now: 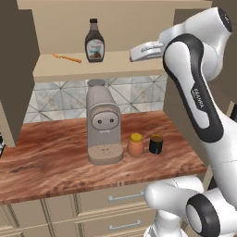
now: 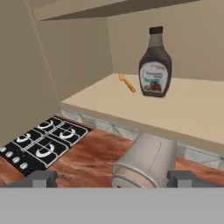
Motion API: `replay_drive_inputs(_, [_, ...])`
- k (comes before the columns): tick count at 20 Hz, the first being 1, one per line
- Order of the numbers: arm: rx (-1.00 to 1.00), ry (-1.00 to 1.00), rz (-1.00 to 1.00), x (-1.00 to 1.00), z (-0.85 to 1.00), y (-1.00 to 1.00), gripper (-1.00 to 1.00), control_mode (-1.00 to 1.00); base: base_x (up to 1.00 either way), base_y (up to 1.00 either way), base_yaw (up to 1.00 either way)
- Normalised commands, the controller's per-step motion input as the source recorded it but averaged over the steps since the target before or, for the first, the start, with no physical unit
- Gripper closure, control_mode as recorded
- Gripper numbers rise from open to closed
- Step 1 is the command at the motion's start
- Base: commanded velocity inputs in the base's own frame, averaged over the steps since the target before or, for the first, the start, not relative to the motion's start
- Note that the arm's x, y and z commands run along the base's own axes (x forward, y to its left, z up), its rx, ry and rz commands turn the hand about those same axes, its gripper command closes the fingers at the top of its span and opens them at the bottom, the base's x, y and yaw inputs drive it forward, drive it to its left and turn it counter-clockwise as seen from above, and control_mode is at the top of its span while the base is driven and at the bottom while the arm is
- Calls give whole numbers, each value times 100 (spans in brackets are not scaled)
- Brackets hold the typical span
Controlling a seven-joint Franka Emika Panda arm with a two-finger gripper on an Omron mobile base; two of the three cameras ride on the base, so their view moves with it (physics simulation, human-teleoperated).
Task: Pick the syrup bottle and honey bottle from the cabinet and place them next to the mug.
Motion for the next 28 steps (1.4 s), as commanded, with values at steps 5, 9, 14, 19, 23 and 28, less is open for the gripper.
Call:
replay_drive_inputs(5, [-4,-17,-3,50,0,9,-100,-100,0,0,0])
replay_drive_inputs(9, [-5,-17,-8,43,18,33,-100,-100,0,0,0])
replay_drive_inputs(14, [-3,-4,-9,28,24,29,-100,-100,0,0,0])
replay_drive_inputs(19, [0,4,-8,29,15,0,-100,-100,0,0,0])
replay_drive_inputs(23, [0,7,-9,42,21,0,-100,-100,0,0,0])
replay_drive_inputs(28, [0,1,-8,39,5,0,-100,-100,0,0,0])
